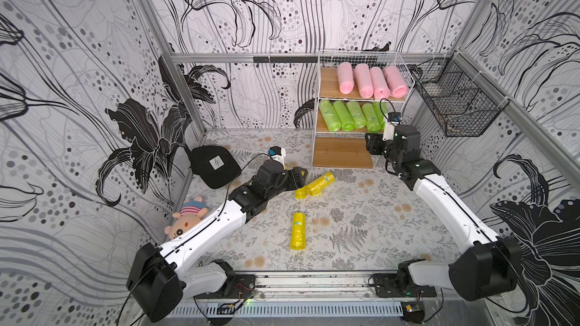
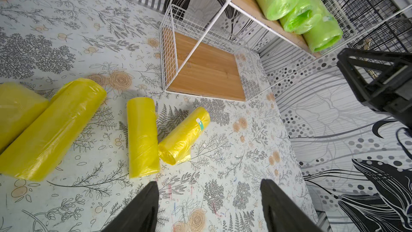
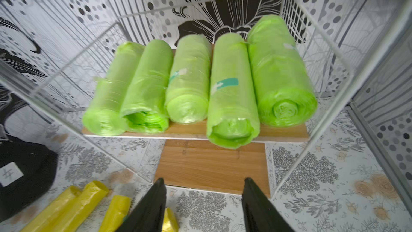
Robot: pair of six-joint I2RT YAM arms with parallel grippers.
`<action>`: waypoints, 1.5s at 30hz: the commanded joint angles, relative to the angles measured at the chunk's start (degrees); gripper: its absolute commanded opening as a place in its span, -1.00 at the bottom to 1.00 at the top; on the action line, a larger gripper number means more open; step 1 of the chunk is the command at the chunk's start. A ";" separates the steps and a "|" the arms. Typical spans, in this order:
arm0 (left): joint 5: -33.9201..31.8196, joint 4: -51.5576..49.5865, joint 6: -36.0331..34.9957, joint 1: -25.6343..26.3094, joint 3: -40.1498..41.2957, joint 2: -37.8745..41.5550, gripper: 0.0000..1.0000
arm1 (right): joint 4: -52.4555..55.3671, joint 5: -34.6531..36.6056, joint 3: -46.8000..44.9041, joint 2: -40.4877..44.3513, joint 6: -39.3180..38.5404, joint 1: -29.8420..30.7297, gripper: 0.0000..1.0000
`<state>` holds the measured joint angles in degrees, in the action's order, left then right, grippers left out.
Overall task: Sort the rolls of trash bags by color and place them on the shelf
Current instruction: Place the roll of trash bags on the shelf, then adjust the roll of trash bags on the shelf.
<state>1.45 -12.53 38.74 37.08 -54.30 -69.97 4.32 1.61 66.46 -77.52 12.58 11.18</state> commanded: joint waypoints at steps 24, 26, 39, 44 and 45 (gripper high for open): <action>0.68 -0.27 -1.48 -0.25 0.43 1.51 0.50 | -11.77 -2.27 -1.55 -4.70 2.27 -1.78 0.03; 0.57 -0.30 -1.65 -0.30 0.43 1.48 0.50 | -11.24 -2.42 -3.45 -1.44 2.27 -1.78 0.03; 0.41 -0.23 -2.05 -0.25 0.34 1.26 0.50 | -13.80 -1.52 1.94 -7.98 2.19 -3.05 -0.28; -0.13 -0.76 -2.19 -0.26 0.48 1.79 0.50 | -15.20 -2.37 3.93 -10.65 2.69 -3.09 -0.31; -0.14 -0.82 -2.18 -0.25 0.50 1.70 0.50 | -15.45 -2.35 4.01 -10.85 2.71 -3.09 -0.31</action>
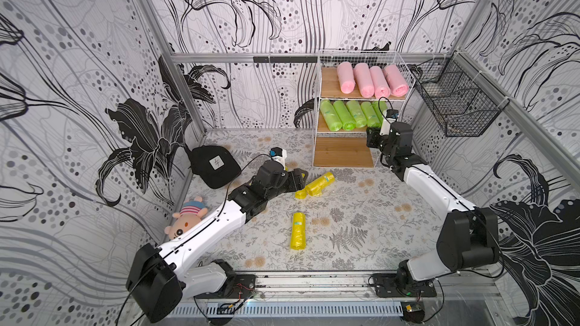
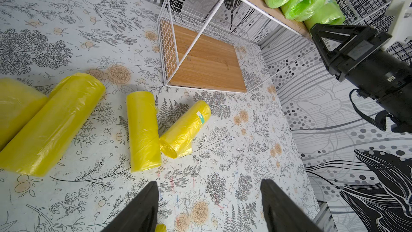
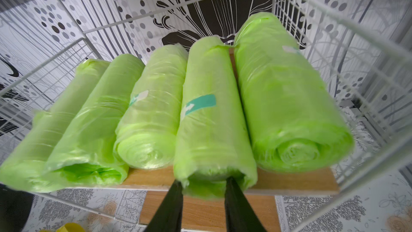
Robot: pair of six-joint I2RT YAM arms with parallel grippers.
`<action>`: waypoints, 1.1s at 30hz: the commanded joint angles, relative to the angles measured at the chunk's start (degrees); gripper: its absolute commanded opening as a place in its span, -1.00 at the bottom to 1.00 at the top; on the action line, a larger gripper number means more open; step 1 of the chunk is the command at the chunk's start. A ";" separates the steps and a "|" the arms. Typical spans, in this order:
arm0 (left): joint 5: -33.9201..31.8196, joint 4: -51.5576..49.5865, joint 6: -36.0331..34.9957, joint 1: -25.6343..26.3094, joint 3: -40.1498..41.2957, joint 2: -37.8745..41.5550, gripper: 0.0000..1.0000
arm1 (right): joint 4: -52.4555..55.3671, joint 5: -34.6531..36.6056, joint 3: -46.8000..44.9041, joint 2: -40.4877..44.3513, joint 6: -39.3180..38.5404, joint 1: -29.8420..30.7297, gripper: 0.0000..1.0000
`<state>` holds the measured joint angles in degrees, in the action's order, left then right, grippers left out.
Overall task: Sort the rolls of trash bags by color and place them on the shelf
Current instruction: Adjust the roll of trash bags on the shelf.
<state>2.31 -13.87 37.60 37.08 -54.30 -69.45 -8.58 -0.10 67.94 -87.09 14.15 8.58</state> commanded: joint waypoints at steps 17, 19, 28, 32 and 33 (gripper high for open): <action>-0.50 -3.09 -3.22 1.62 0.44 -6.41 0.49 | 13.90 -1.67 -8.56 14.92 6.42 0.63 0.20; 0.11 -4.18 -5.68 3.03 -1.11 -10.42 0.49 | 17.86 -1.63 -12.64 19.10 7.42 3.04 0.24; 0.34 -9.38 -18.10 4.93 -10.30 -26.86 0.42 | 26.88 -14.71 -25.00 24.95 10.54 7.38 0.33; -3.00 -12.84 -28.92 5.43 -16.05 -33.26 0.40 | 25.85 -16.51 -26.11 23.14 9.40 7.40 0.36; -3.79 -12.08 -31.46 5.54 -16.25 -33.90 0.40 | 25.63 -16.60 -26.11 22.74 9.35 7.35 0.37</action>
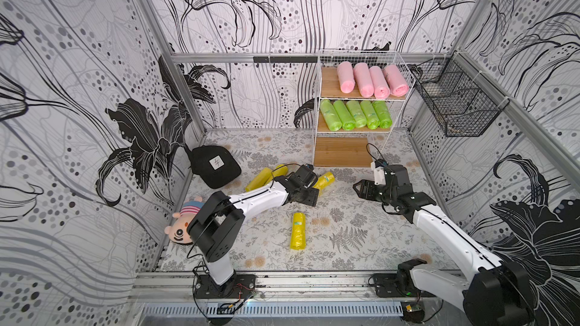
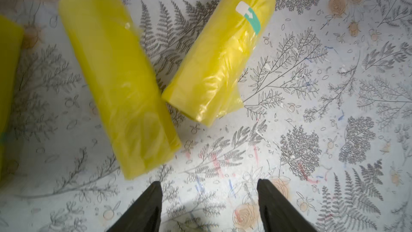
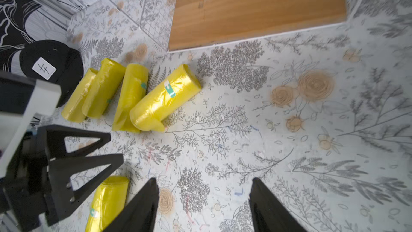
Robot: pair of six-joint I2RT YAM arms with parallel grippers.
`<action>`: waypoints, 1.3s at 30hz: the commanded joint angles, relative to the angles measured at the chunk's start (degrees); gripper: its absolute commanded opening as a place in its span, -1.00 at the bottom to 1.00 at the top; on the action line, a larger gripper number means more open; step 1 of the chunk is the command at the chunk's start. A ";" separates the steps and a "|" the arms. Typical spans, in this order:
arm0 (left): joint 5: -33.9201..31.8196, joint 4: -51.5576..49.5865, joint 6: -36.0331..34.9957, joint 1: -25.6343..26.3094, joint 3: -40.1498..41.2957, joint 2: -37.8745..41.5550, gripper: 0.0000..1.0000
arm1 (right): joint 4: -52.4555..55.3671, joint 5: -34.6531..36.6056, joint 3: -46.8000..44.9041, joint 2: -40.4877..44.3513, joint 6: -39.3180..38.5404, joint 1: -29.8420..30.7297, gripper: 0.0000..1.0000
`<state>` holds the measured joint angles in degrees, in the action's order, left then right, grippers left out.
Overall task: Sort the rolls of trash bags by color and place them on the shelf
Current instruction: Adjust the roll of trash bags on the shelf, then pick up the roll of trash bags from the center of the board.
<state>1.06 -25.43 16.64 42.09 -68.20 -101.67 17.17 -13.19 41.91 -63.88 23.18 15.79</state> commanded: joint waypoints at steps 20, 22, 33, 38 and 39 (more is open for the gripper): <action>-6.15 -4.69 -26.76 -1.38 -18.42 -15.90 0.46 | -1.39 0.80 -1.83 -0.80 1.25 -0.03 0.38; -5.24 -2.83 -27.21 -1.39 -16.63 -14.02 0.46 | -1.48 0.84 -2.08 -0.88 1.19 -0.06 0.38; -1.41 5.07 -30.44 -3.31 -12.35 -13.13 0.50 | -2.47 0.78 -3.58 -0.52 0.99 -0.03 0.38; -0.01 3.03 -30.28 -4.19 -14.20 -15.93 0.47 | -1.83 1.71 -4.25 0.97 0.57 0.02 0.38; 0.93 3.50 -30.12 -4.36 -13.99 -16.15 0.46 | -1.85 2.13 -4.41 1.45 0.55 0.03 0.38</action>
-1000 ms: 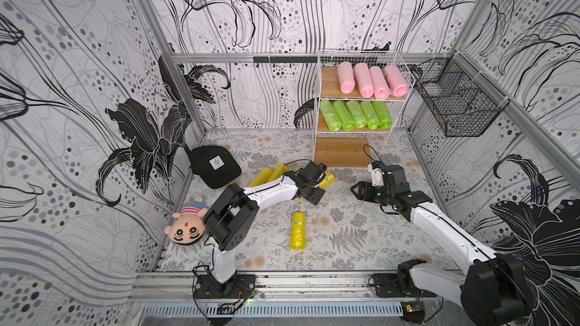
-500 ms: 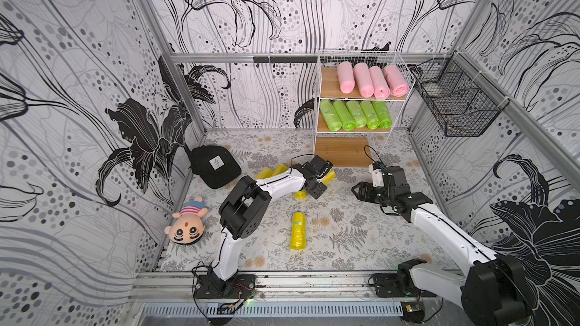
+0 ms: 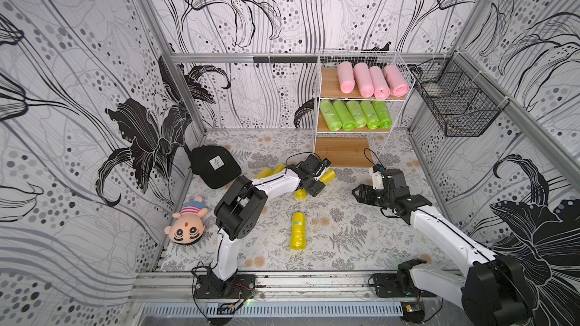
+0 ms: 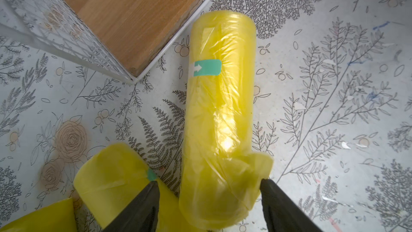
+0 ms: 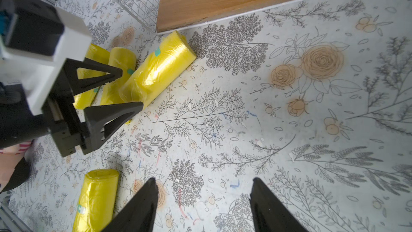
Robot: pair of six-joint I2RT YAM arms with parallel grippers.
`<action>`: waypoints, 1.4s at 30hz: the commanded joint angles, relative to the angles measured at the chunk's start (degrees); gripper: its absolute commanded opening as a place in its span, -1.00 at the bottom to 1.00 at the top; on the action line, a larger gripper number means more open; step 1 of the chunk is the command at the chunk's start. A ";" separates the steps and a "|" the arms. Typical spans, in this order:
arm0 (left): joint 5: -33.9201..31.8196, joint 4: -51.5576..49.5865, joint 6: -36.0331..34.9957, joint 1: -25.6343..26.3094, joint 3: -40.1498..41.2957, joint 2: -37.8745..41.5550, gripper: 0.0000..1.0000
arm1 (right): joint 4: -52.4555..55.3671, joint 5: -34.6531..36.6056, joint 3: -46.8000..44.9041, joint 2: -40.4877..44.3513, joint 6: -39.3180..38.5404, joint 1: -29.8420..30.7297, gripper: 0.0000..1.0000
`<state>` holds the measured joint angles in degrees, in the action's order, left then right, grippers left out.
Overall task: Sort the rolls of trash bags by color and place them on the shelf
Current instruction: Pick up the roll of trash bags from the center of the board.
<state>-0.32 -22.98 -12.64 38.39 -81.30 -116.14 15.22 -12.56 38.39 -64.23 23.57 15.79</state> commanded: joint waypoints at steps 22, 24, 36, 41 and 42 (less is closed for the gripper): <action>2.43 18.21 36.48 -0.92 -1.09 -1.44 -0.39 | -0.75 2.61 -3.67 5.30 0.27 -0.08 0.37; 2.71 18.37 39.48 -1.45 -3.09 -3.01 -0.39 | -0.87 2.54 -3.88 5.49 0.25 -0.10 0.38; -3.99 19.49 47.24 -2.03 -9.80 -8.61 -0.34 | -0.77 2.21 -4.81 7.15 0.10 -0.15 0.38; -5.56 18.66 48.29 -2.00 -11.80 -10.65 -0.23 | -1.16 1.92 -4.51 6.79 0.50 -0.15 0.38; -6.02 18.83 48.55 -2.00 -11.70 -10.84 -0.21 | -1.46 1.76 -4.56 6.75 0.65 -0.21 0.38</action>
<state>-2.39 -7.33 33.41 37.52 -90.96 -126.19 14.85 -10.70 34.35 -57.98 23.59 15.79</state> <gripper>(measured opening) 0.390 0.690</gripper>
